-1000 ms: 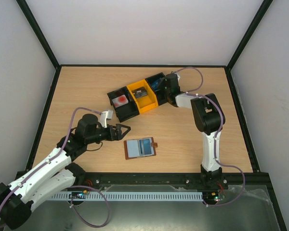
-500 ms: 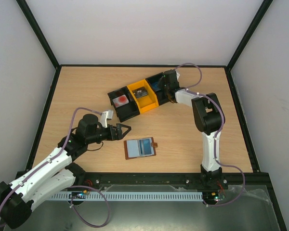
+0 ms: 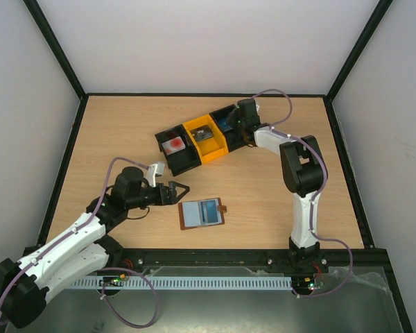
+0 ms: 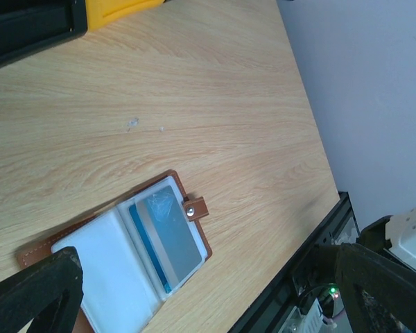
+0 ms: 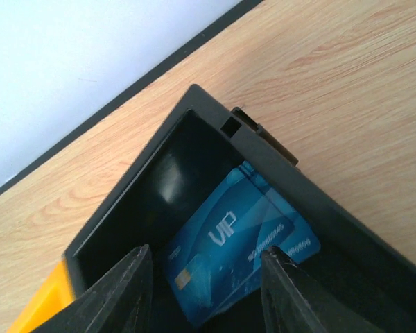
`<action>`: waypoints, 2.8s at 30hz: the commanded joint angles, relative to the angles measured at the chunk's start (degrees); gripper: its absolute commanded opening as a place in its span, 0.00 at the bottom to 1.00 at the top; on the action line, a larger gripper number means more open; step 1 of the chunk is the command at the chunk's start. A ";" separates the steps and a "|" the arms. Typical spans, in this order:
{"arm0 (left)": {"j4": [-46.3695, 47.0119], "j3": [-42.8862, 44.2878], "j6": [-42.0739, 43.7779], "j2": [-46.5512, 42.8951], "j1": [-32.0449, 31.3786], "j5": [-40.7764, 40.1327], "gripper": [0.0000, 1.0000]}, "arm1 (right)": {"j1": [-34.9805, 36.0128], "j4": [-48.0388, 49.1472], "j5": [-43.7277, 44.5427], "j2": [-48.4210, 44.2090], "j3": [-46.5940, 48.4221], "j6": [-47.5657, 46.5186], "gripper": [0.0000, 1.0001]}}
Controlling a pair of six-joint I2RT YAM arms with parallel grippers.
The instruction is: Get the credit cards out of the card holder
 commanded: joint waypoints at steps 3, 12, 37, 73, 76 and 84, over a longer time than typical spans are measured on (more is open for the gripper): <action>2.75 -2.49 -1.98 3.19 0.36 3.71 1.00 | -0.14 -2.65 -2.45 -13.56 -8.79 0.10 0.43; 10.58 -6.80 -8.63 7.09 0.13 7.36 0.92 | 1.29 -5.65 -7.31 -31.37 -27.26 -2.77 0.43; 30.53 -10.27 -19.54 25.03 -8.69 4.37 0.62 | 23.61 1.12 -8.94 -52.29 -58.39 8.70 0.36; 27.85 -11.16 -14.43 27.01 -8.60 0.31 0.44 | 38.17 4.42 -2.05 -38.31 -58.53 12.45 0.13; 28.62 -11.21 -14.54 27.87 -8.56 0.51 0.43 | 38.17 3.10 -1.31 -39.52 -57.78 12.44 0.13; 31.93 -12.23 -14.91 29.93 -8.56 1.12 0.40 | 38.27 1.96 -1.22 -44.32 -56.97 13.80 0.22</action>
